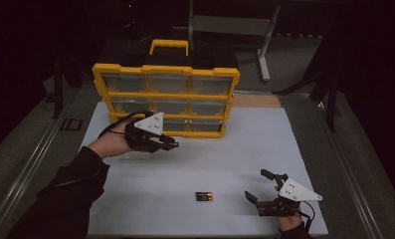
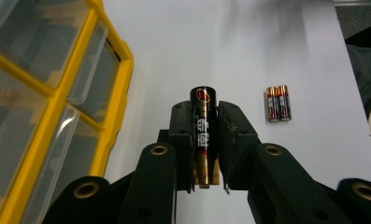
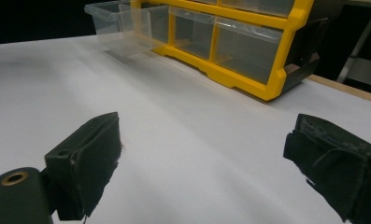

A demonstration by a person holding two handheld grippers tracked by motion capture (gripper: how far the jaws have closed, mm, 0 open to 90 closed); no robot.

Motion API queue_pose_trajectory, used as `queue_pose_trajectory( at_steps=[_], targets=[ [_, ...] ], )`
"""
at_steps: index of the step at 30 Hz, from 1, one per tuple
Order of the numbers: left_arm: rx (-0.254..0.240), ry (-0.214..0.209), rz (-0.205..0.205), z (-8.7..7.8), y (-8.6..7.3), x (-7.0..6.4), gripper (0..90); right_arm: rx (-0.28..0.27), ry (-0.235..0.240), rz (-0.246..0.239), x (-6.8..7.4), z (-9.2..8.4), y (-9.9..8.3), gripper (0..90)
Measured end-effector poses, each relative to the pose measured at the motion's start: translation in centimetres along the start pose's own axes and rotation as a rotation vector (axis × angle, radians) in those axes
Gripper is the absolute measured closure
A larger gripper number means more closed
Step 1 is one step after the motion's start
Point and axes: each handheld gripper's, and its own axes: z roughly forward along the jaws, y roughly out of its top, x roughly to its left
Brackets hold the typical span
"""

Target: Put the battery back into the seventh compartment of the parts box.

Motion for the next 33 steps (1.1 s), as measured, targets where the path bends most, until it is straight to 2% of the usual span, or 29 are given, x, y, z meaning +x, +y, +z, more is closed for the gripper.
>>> queue_pose_trajectory(
  at_steps=[5, 6, 12, 14, 22, 28, 33],
  targets=[
    [-0.003, 0.018, -0.009, -1.3, -0.3, 0.4, 75.8, -0.001, 0.0, 0.001, 0.0, 0.0, 0.0, 8.9],
    [0.003, 0.033, -0.004, -1.8, -0.4, 0.5, 75.8, 0.0, 0.001, 0.0, 0.0, 0.0, 0.0, 8.9],
    [0.008, 0.064, -0.004, -3.5, -0.9, 0.9, 75.7, 0.002, -0.001, 0.002, 0.0, 0.0, 0.0, 8.9],
    [-0.003, 0.072, -0.013, -3.9, -1.1, 1.0, 75.8, 0.003, 0.0, 0.002, 0.0, 0.0, 0.0, 8.9],
    [-0.004, 0.116, -0.033, -6.0, -2.5, 1.9, 75.7, 0.005, 0.0, 0.003, 0.0, 0.1, 0.0, 8.9],
    [0.009, 0.155, -0.034, -7.4, -3.7, 2.0, 75.7, 0.006, 0.0, 0.005, 0.0, 0.1, 0.0, 8.9],
    [0.011, 0.168, -0.046, -8.3, -4.4, 2.3, 75.7, 0.007, 0.002, 0.005, 0.0, 0.1, 0.0, 8.9]
  ],
)
